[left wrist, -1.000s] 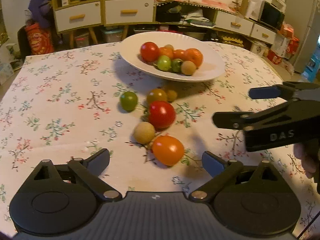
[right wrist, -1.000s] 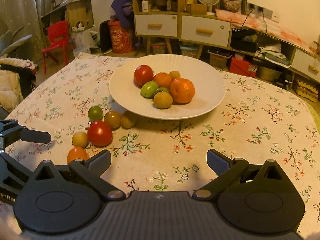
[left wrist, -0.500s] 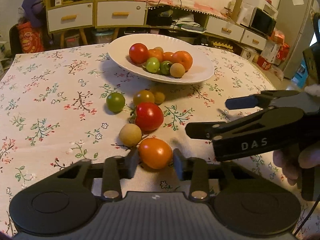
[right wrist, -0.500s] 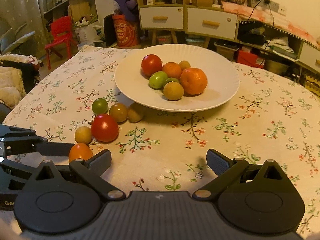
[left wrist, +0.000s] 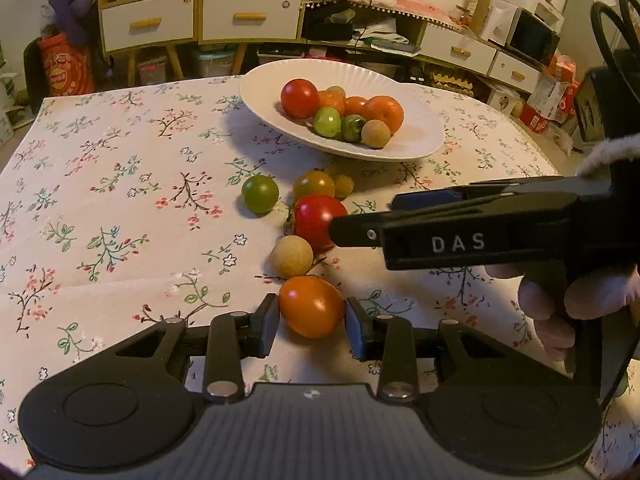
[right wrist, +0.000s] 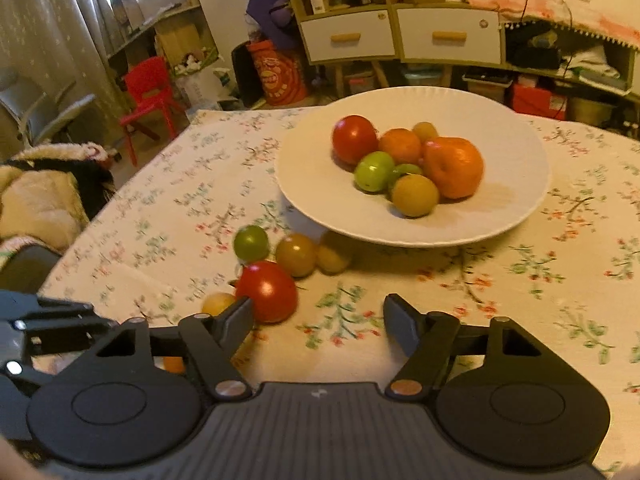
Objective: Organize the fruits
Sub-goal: 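Grasp an orange tomato with the left tool while the right tool grasps a red tomato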
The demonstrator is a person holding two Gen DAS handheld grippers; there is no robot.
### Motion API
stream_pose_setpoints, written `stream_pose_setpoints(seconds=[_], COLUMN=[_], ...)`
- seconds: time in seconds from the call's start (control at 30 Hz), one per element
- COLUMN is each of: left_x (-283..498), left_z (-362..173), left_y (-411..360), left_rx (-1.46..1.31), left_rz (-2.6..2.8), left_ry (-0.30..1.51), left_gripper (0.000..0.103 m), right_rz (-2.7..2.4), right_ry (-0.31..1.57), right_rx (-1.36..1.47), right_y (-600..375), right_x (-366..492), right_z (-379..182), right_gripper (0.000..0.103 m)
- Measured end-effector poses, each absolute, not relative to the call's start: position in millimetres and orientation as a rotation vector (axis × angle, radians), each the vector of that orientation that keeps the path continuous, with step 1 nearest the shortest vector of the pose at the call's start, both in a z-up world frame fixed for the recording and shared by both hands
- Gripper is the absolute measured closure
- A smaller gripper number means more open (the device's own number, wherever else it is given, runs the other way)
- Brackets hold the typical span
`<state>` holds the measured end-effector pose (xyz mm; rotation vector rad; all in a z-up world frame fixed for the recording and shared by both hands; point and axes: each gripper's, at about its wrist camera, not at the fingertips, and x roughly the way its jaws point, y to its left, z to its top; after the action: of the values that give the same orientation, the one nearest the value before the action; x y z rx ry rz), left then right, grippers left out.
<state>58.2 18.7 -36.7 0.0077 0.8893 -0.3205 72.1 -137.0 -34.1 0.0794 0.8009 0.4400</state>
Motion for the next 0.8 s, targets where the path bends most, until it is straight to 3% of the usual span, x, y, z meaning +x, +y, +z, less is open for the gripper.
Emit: stream_pose_setpoints(seconds=[0.63,0.8], left_x=[56.2,56.1], left_z=[-36.6,-35.3], left_y=[17.5,17.3], left_rx=[0.017,0.019], left_rz=[-0.317,-0.319], left_ry=[0.895,0.890], left_gripper=[0.077,0.077], right_rz=[0.511,0.522], right_ry=[0.836,0.828], right_rx=[0.206,0.174], right_y=[-125.5,-122.7], right_x=[80.0,77.2], right_z=[-37.1,-35.7], right_gripper=[0.068,0.070])
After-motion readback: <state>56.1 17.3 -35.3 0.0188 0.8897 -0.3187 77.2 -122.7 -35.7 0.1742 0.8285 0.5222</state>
